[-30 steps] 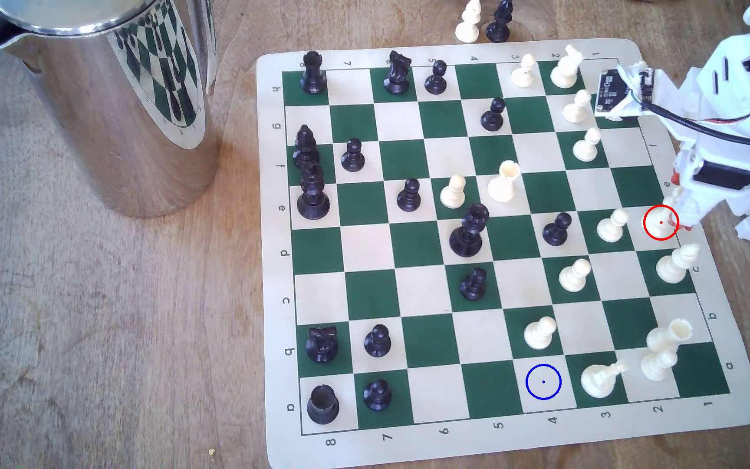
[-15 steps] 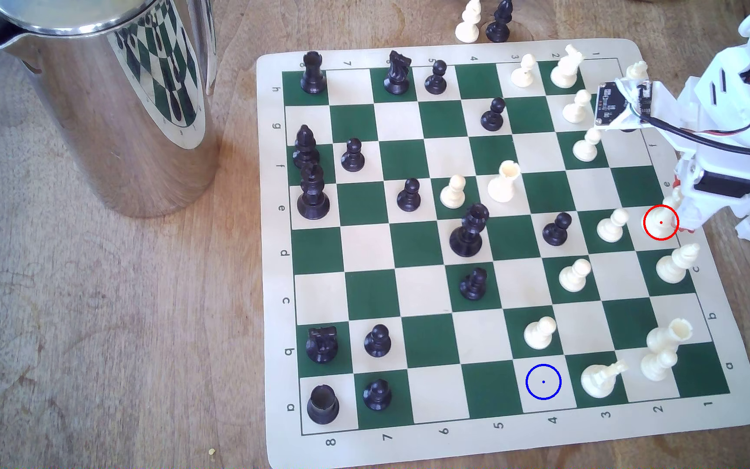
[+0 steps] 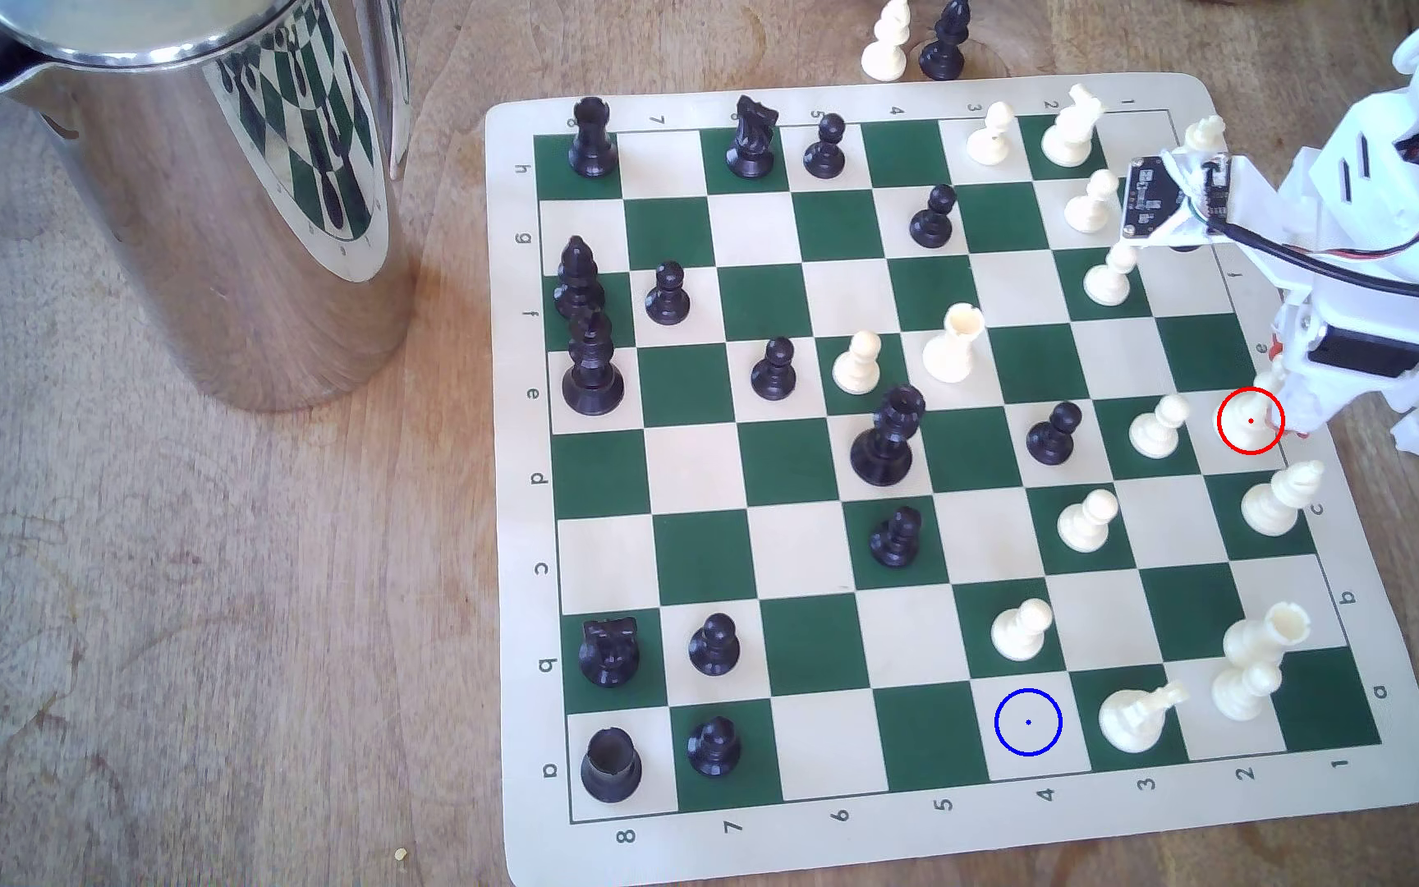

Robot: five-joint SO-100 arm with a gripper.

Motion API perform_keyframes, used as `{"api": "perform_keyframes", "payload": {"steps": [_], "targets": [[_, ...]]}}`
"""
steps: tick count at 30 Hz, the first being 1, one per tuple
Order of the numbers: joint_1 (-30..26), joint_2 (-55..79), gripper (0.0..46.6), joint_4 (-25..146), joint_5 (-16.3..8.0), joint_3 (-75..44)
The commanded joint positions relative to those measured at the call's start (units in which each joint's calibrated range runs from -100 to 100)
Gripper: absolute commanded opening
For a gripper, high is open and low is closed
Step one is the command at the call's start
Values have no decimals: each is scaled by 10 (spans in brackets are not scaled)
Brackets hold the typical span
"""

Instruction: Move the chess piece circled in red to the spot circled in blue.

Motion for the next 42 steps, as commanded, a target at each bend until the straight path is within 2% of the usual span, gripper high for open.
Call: {"api": "perform_keyframes", "payload": {"steps": [1, 4, 14, 18, 19, 23, 27, 37, 42], "targets": [[0, -3, 15, -4, -3, -11], [0, -6, 3, -2, -5, -12], [5, -18, 3, 16, 0, -28], [28, -35, 3, 94, 10, -130], [32, -35, 3, 132, 13, -193], [25, -13, 3, 187, 13, -319], [-2, 29, 3, 187, 11, -403], [-119, 281, 3, 153, 9, -652], [-140, 386, 3, 128, 9, -705]]}}
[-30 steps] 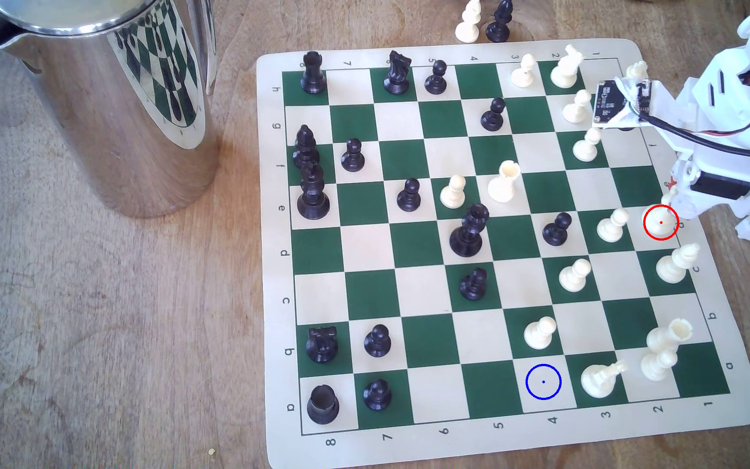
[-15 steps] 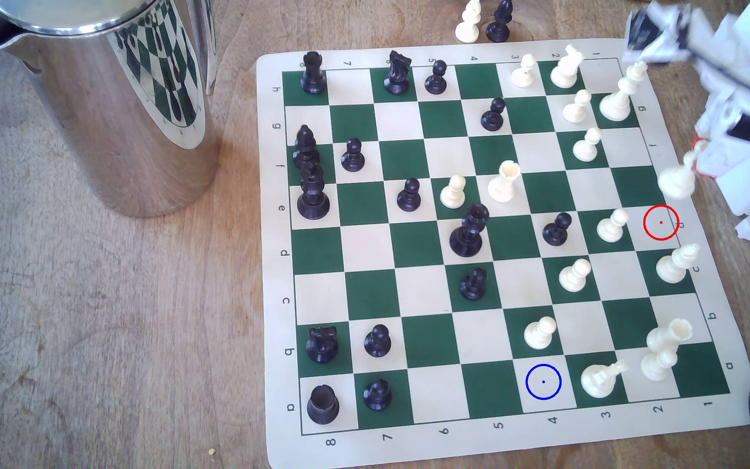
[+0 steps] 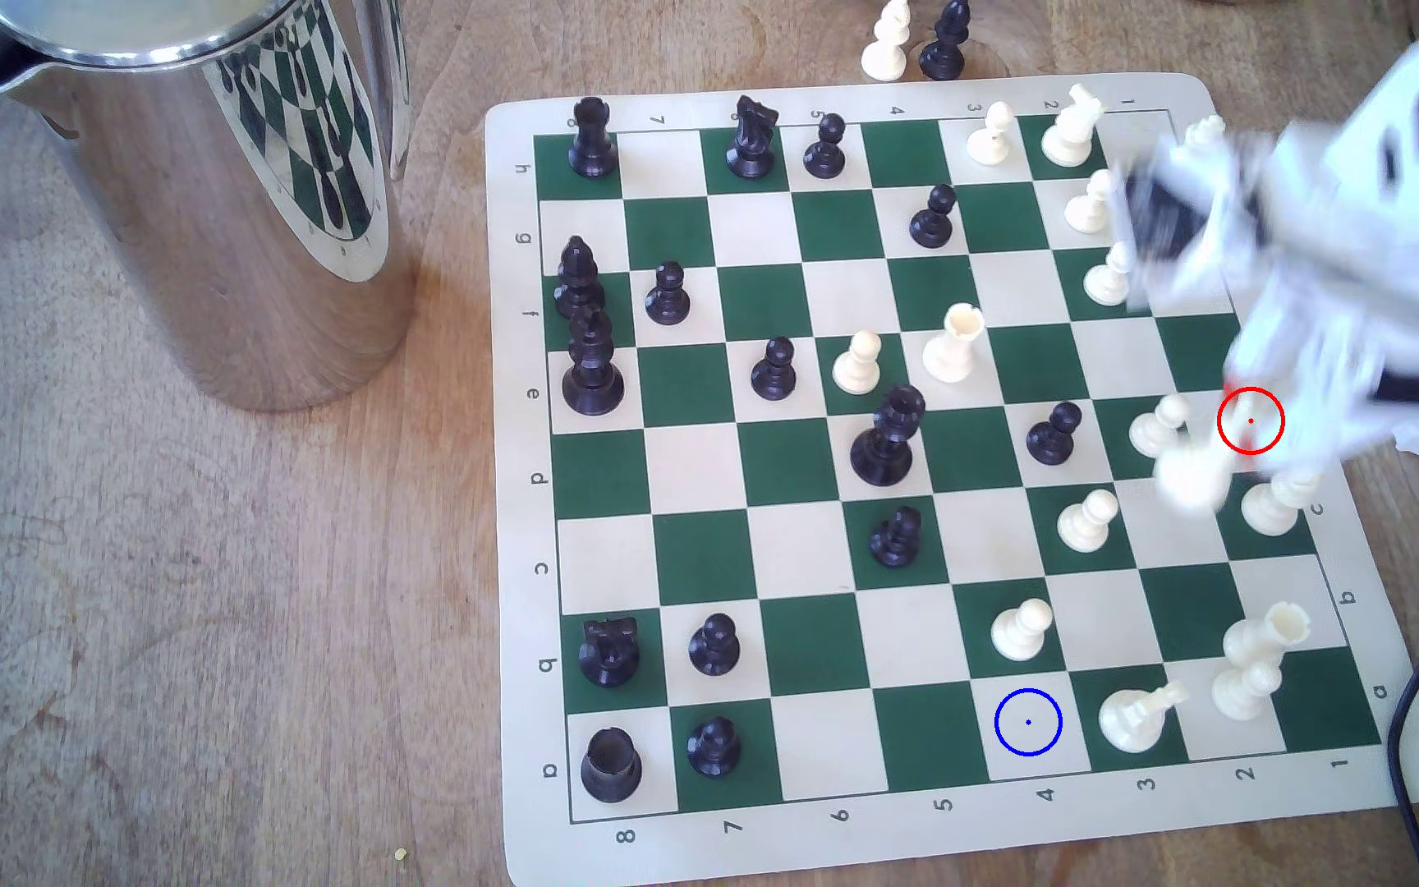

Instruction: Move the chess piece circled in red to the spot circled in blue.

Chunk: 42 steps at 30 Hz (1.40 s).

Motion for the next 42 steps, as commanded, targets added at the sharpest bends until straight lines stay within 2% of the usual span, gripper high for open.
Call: {"api": "perform_keyframes", "payload": {"steps": [1, 8, 14, 42], "targets": [[-9, 66, 3, -15, -2, -102], [-18, 190, 3, -23, -4, -268], [-31, 260, 3, -23, -8, -351], [-46, 362, 3, -63, -15, -366]]}}
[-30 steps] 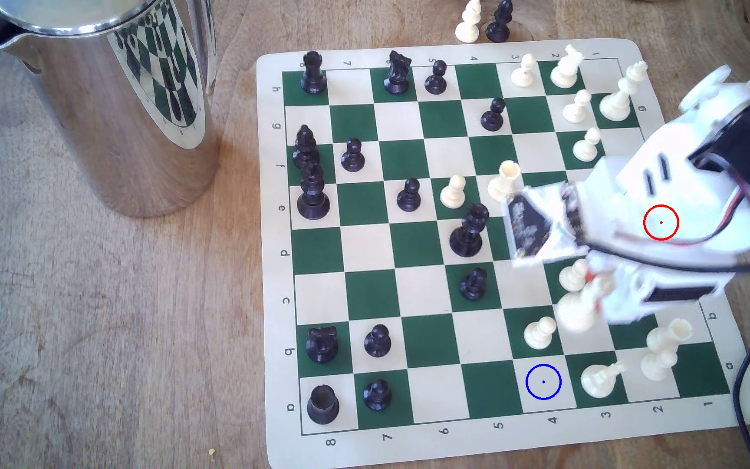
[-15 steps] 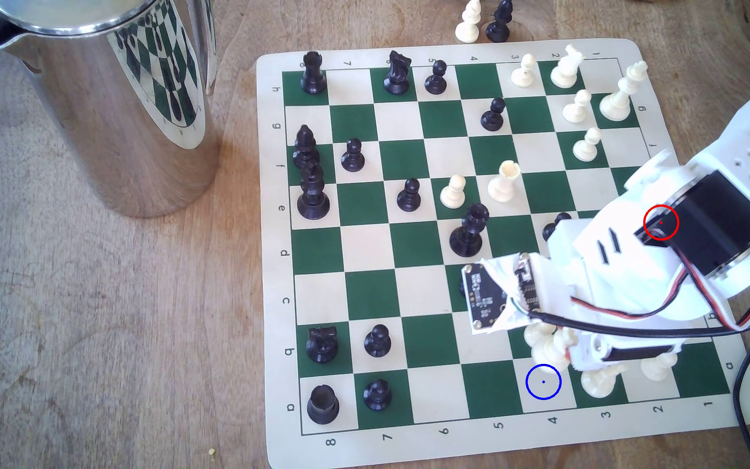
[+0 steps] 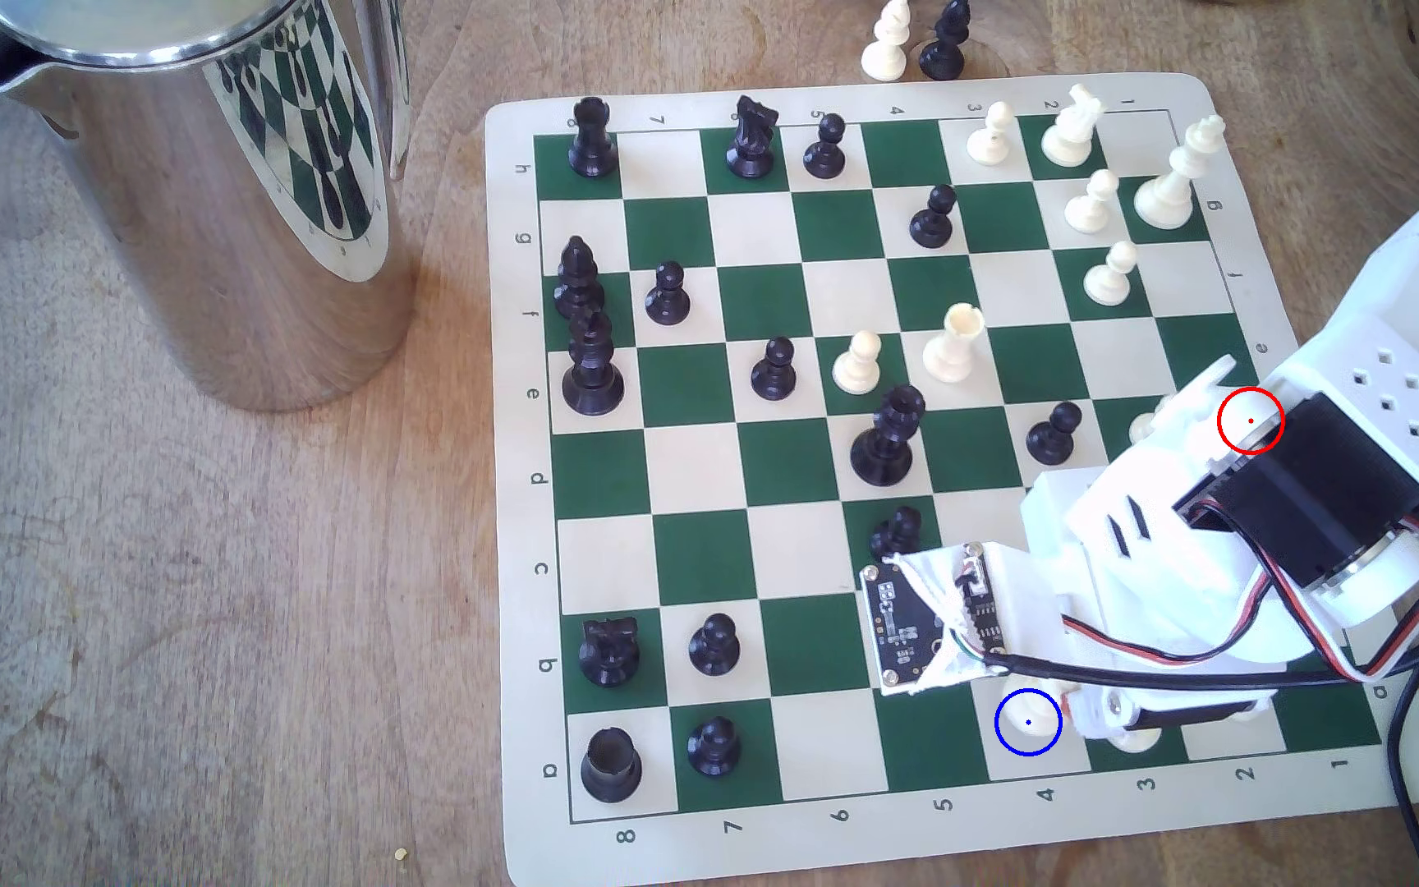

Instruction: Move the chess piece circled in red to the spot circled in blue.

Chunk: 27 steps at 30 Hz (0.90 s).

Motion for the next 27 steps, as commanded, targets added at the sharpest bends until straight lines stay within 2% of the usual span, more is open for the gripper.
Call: {"api": "perform_keyframes", "payload": {"steps": [1, 27], "targets": [[0, -16, 3, -7, -2, -51], [-4, 11, 3, -16, -5, -49]]}}
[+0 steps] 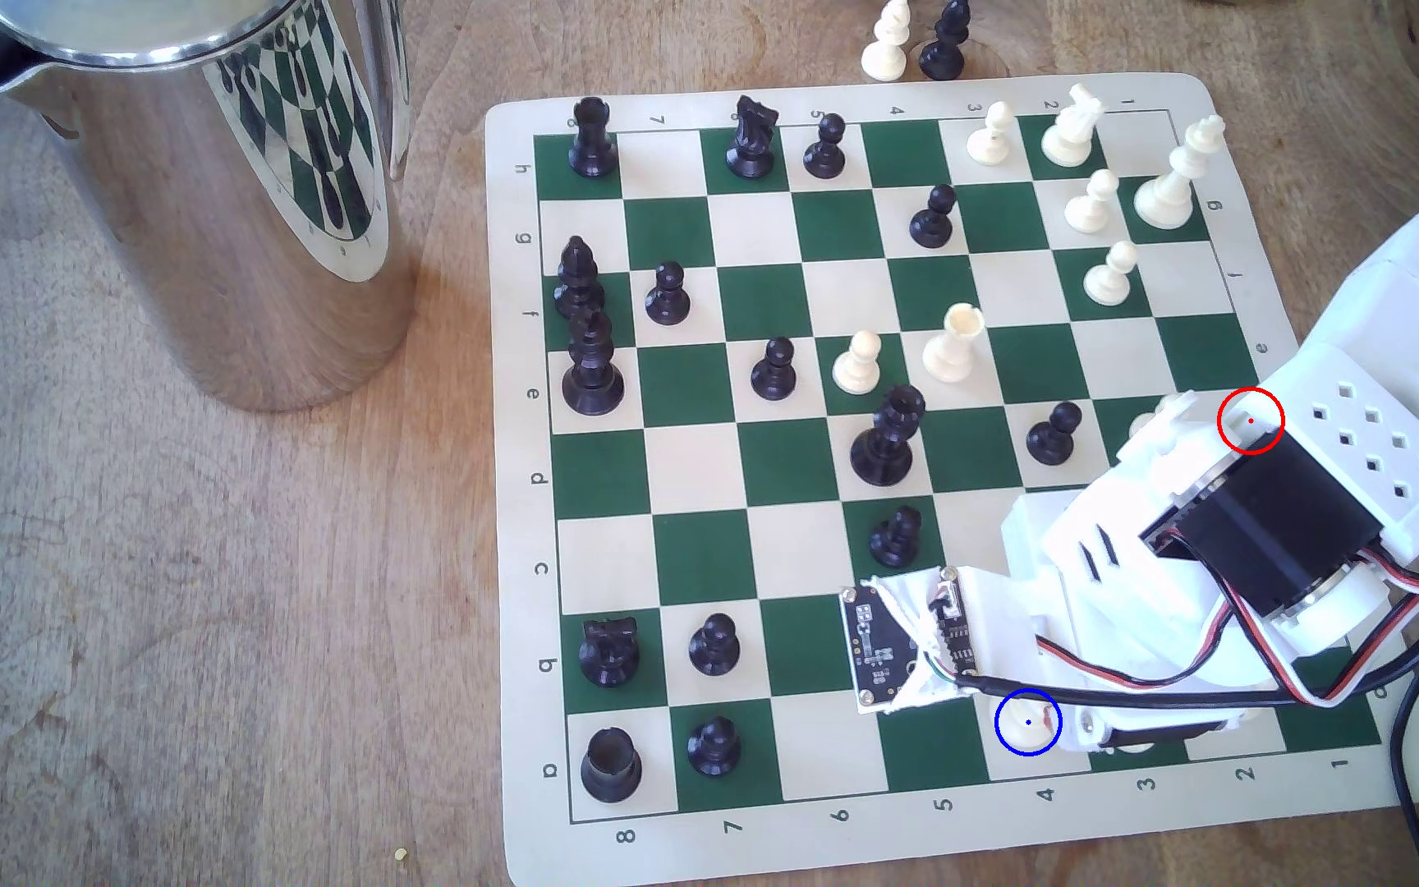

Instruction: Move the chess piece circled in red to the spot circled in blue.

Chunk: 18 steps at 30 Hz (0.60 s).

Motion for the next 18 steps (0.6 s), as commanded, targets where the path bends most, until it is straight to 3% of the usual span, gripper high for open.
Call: {"api": "perform_keyframes", "payload": {"steps": [1, 5, 18], "targets": [[-4, -21, 16, 3, -2, -47], [0, -13, 122, 14, 0, -45], [10, -8, 158, 41, 1, -44]]}}
